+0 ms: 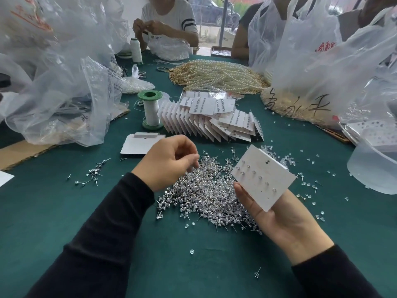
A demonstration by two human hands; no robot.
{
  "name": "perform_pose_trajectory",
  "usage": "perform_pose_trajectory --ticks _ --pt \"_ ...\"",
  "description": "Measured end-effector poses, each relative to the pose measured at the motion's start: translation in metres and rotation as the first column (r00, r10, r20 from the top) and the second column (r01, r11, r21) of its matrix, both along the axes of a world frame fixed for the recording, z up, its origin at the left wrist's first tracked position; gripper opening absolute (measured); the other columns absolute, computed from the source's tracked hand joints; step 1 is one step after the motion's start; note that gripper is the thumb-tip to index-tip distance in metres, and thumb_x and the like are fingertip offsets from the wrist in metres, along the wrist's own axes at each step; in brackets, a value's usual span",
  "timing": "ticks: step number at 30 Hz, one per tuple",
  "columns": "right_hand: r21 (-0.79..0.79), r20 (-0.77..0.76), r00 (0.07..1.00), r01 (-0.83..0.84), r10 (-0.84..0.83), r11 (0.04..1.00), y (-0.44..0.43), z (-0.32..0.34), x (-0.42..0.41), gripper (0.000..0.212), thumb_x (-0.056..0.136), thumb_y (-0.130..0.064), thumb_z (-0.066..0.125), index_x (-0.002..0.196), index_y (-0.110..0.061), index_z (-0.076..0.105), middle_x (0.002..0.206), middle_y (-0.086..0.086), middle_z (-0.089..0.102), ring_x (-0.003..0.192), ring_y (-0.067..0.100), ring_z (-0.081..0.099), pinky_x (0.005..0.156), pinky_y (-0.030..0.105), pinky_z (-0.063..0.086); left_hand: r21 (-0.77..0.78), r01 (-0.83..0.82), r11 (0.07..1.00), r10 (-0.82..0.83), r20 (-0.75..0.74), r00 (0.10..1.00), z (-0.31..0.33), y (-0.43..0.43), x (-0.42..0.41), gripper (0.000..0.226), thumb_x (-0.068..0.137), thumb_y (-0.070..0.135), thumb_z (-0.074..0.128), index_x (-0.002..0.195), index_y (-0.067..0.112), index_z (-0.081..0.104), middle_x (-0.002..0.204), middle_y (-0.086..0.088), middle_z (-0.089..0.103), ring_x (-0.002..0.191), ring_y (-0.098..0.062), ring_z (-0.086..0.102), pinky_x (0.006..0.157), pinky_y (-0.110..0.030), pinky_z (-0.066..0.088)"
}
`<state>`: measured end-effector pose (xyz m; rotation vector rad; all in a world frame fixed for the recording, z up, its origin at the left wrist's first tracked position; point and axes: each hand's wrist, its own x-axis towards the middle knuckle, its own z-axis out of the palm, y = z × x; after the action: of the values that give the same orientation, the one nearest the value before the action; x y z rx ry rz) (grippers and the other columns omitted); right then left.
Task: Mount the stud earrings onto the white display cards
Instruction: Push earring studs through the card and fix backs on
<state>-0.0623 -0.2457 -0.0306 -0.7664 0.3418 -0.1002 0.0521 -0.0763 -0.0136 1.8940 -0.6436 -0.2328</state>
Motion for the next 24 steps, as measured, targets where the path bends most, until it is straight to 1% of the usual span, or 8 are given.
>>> perform_pose_trajectory --ticks 2,4,7,10,15,18,21,24 --pt "0.002 -0.01 1.0 -0.004 0.004 1.0 0.001 0.0 0.0 0.021 0.063 -0.009 0.057 0.07 -0.014 0.076 0.08 0.012 0.073 0.067 0.022 0.068 0.054 0.027 0.057 -0.062 0.076 0.995 -0.078 -0.031 0.997 0.001 -0.007 -0.008 0.014 0.082 0.004 0.062 0.076 0.015 0.057 0.063 0.002 0.067 0.054 -0.007 0.059 0.05 -0.015 0.046" --pt "0.004 -0.015 1.0 -0.006 0.007 1.0 0.001 -0.001 0.001 0.021 0.062 -0.009 0.057 0.07 -0.013 0.076 0.08 0.013 0.073 0.067 0.022 0.069 0.054 0.027 0.057 -0.033 0.069 0.997 -0.069 0.002 0.998 -0.001 -0.01 -0.011 0.013 0.081 0.006 0.065 0.075 0.016 0.058 0.064 0.002 0.067 0.053 -0.008 0.059 0.052 -0.018 0.048" --pt "0.005 -0.019 1.0 -0.005 0.005 1.0 0.001 -0.001 0.001 0.022 0.062 -0.008 0.057 0.07 -0.013 0.076 0.081 0.013 0.073 0.068 0.022 0.069 0.055 0.028 0.057 0.121 -0.05 0.991 0.039 0.092 0.995 -0.002 -0.006 -0.006 0.012 0.078 0.013 0.07 0.07 0.019 0.063 0.065 0.0 0.066 0.059 -0.012 0.059 0.061 -0.025 0.05" --pt "0.01 -0.022 1.0 -0.007 0.007 1.0 0.0 -0.001 0.001 0.022 0.061 -0.008 0.057 0.072 -0.012 0.076 0.081 0.013 0.073 0.068 0.023 0.069 0.054 0.028 0.058 0.261 -0.197 0.945 0.148 0.196 0.969 -0.002 0.005 0.002 0.012 0.078 0.018 0.07 0.067 0.019 0.065 0.063 0.004 0.064 0.06 -0.009 0.057 0.062 -0.021 0.044" --pt "0.031 -0.027 1.0 0.004 -0.004 1.0 0.0 -0.001 0.0 0.029 0.06 -0.007 0.058 0.088 -0.008 0.068 0.08 0.015 0.073 0.065 0.024 0.068 0.052 0.029 0.057 0.345 -0.367 0.864 0.309 0.212 0.927 -0.003 0.02 0.015 0.026 0.077 0.028 0.071 0.057 0.012 0.07 0.057 -0.001 0.067 0.048 -0.008 0.051 0.058 -0.022 0.044" --pt "0.018 -0.027 1.0 0.008 -0.007 1.0 0.0 0.0 0.0 0.029 0.06 -0.008 0.057 0.086 -0.008 0.069 0.078 0.013 0.073 0.064 0.023 0.068 0.051 0.028 0.057 0.402 -0.394 0.827 0.318 0.243 0.916 -0.004 0.022 0.016 0.037 0.074 0.038 0.072 0.048 0.013 0.066 0.049 0.002 0.063 0.044 -0.006 0.05 0.053 -0.014 0.038" --pt "0.004 -0.02 1.0 0.001 -0.001 1.0 0.0 0.0 0.0 0.022 0.059 -0.009 0.057 0.07 -0.011 0.075 0.076 0.011 0.073 0.064 0.021 0.068 0.052 0.028 0.058 0.486 -0.399 0.778 0.279 0.301 0.912 -0.006 0.019 0.018 0.052 0.081 0.046 0.061 0.048 0.006 0.062 0.05 -0.007 0.061 0.051 -0.014 0.053 0.056 -0.023 0.039" --pt "-0.015 -0.017 1.0 -0.009 0.009 1.0 0.0 0.002 0.0 0.021 0.06 -0.01 0.056 0.067 -0.014 0.076 0.077 0.009 0.073 0.065 0.02 0.069 0.054 0.028 0.058 0.488 -0.415 0.768 0.277 0.331 0.902 -0.007 0.017 0.018 0.061 0.089 0.042 0.051 0.039 0.011 0.035 0.041 -0.004 0.038 0.045 -0.015 0.037 0.047 -0.027 0.027"
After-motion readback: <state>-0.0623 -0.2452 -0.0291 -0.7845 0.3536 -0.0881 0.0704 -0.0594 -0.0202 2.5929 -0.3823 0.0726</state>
